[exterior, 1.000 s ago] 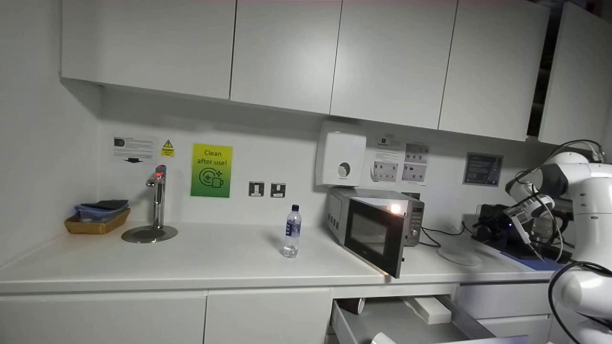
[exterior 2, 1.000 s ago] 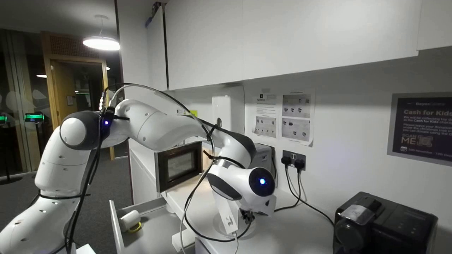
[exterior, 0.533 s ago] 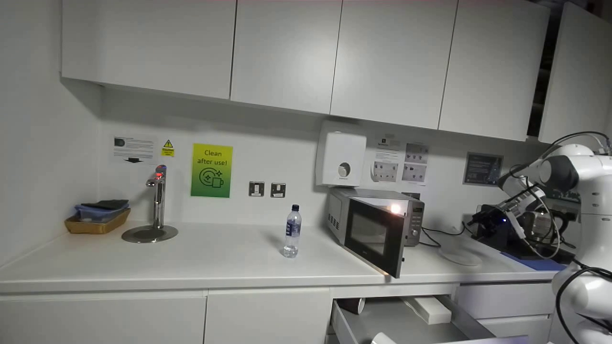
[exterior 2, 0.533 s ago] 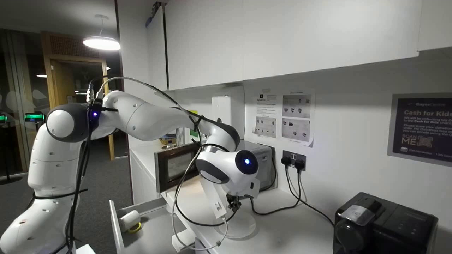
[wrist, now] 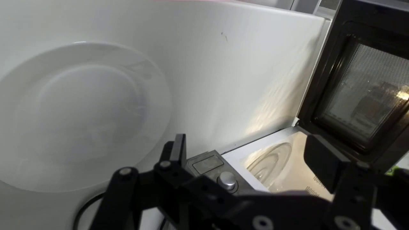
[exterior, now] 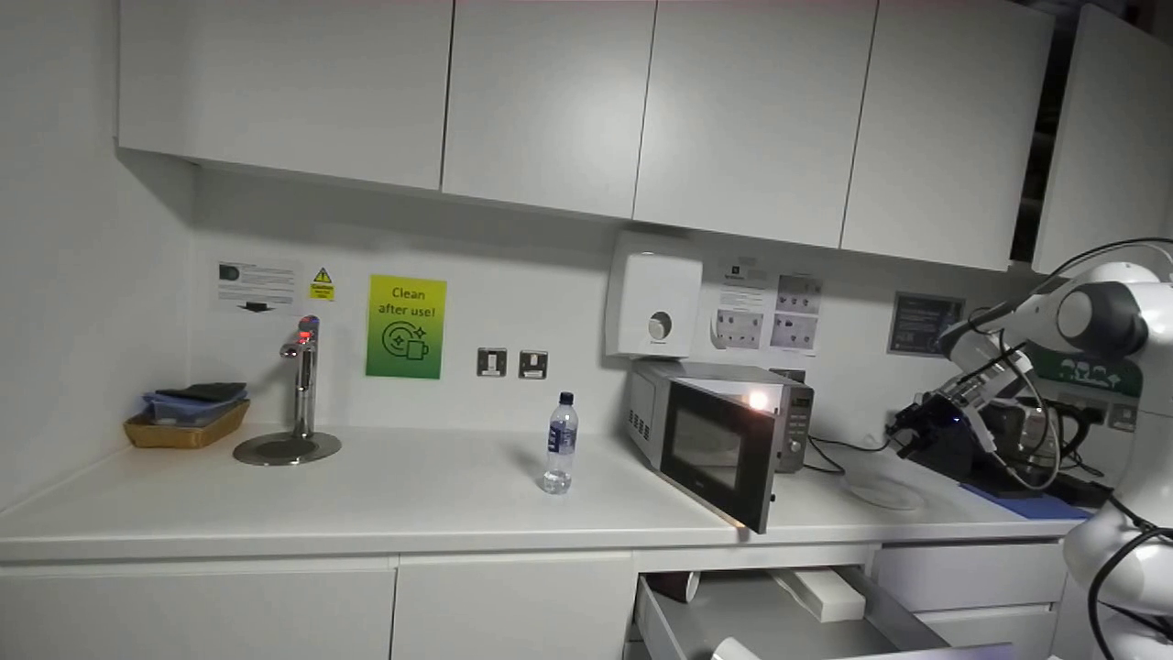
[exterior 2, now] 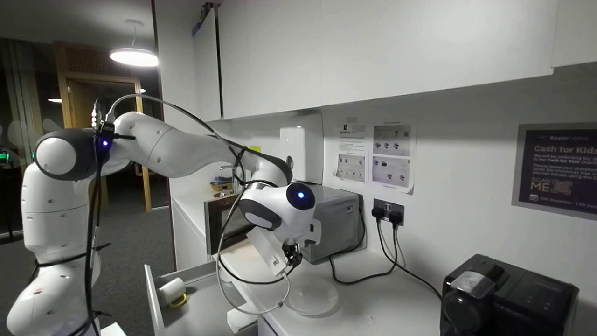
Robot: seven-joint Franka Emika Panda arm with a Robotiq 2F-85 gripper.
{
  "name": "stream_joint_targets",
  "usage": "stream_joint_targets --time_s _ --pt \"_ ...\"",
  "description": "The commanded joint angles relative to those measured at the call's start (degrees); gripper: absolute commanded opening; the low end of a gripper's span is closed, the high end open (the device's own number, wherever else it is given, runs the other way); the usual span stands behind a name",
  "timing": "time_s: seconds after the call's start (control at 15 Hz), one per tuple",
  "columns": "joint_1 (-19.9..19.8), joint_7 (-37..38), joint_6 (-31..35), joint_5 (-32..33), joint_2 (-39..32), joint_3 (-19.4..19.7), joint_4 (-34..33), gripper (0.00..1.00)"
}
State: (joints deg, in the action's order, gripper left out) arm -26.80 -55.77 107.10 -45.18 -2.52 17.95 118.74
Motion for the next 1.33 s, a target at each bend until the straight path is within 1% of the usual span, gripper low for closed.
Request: stream_joint_targets --time_s 0.0,0.4,0.73,1.0,1.07,1.27 --pt "3.19 -3.64 5.94 1.84 6.46 0.45 7.00 1.00" --pt "7.14 -8.60 17.55 3.22 10.71 -0.22 13.87 1.00" --pt "9.76 -9.72 26.60 4.10 12.23 -0.72 18.04 1.00" --pt "11.05 -8.53 28.52 3.22 12.88 -0.45 19.08 1.00" --pt "11.07 -8.51 26.42 3.35 9.92 0.05 16.65 1.00" --pt "11.16 -8.50 26.45 3.35 10.11 0.06 16.74 1.00"
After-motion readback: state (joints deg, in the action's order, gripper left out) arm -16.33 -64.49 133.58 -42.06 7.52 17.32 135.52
